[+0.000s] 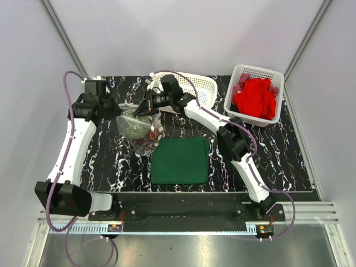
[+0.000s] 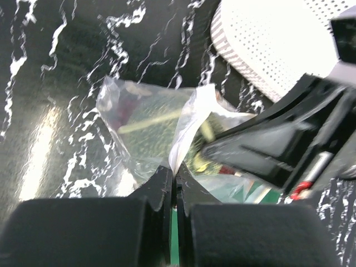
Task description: Open the zip-top bag and remove the fake food
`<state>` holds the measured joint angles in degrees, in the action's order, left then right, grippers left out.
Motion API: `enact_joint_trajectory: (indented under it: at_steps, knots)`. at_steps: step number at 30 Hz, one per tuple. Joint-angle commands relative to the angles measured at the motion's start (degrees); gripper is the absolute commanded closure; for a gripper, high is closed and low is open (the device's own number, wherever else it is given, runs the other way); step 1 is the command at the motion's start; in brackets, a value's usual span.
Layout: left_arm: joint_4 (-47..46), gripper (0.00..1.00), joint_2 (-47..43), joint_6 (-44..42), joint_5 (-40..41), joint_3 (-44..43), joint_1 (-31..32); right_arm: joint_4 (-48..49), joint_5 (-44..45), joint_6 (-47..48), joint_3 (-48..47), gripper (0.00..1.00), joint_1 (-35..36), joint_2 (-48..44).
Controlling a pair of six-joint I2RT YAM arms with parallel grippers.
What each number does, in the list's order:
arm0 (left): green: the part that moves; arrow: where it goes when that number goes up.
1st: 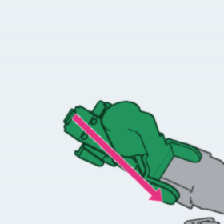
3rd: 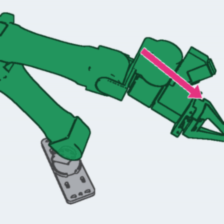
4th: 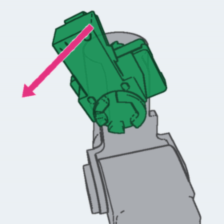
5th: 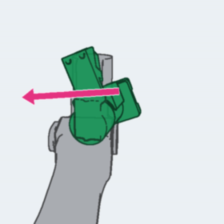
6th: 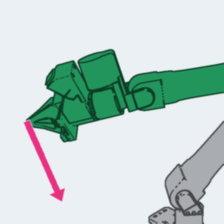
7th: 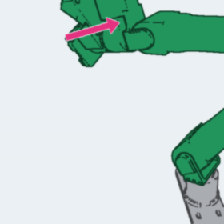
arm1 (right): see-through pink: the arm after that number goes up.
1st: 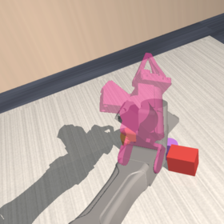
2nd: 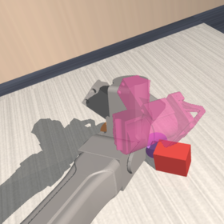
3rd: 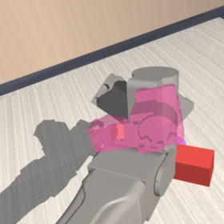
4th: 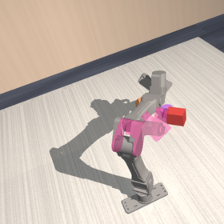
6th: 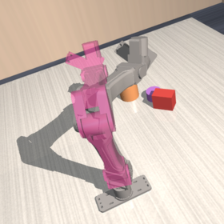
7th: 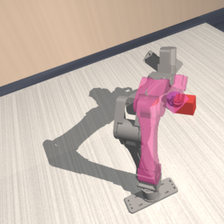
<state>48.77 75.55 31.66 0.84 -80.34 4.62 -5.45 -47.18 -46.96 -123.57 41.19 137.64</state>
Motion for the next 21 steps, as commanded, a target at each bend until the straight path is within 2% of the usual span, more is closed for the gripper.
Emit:
enact_joint_trajectory:
  at_steps: [1, 4, 8, 14, 17, 21]
  knots:
    - [-4.5, 1.00, -3.9, -1.6, 2.8, 2.8, -1.5, 2.9, 0.6, -0.8, -3.2, 1.00, -0.2, -4.1]
    - [-4.4, 1.00, -4.4, -3.1, 2.8, 3.5, -1.6, 2.0, 2.3, 2.4, 0.4, 1.00, -0.4, -6.9]
    - [-4.9, 1.00, -5.4, -2.3, 1.8, 6.1, -1.6, 1.1, 2.5, 2.5, -2.5, 1.00, -0.1, -7.5]
    - [-6.1, 1.00, -6.5, -1.0, -0.5, 9.3, -1.6, 1.6, 2.7, -11.7, -12.0, 1.00, 0.0, -5.1]
    - [-6.8, 1.00, -7.2, -1.2, 0.0, 9.5, -1.6, -1.0, 4.7, -13.2, -14.9, 1.00, -0.3, -5.7]
    - [-7.3, 1.00, -8.7, -0.3, 0.2, 10.3, -1.6, -10.1, 7.7, -8.6, -18.1, 1.00, -1.5, -6.8]
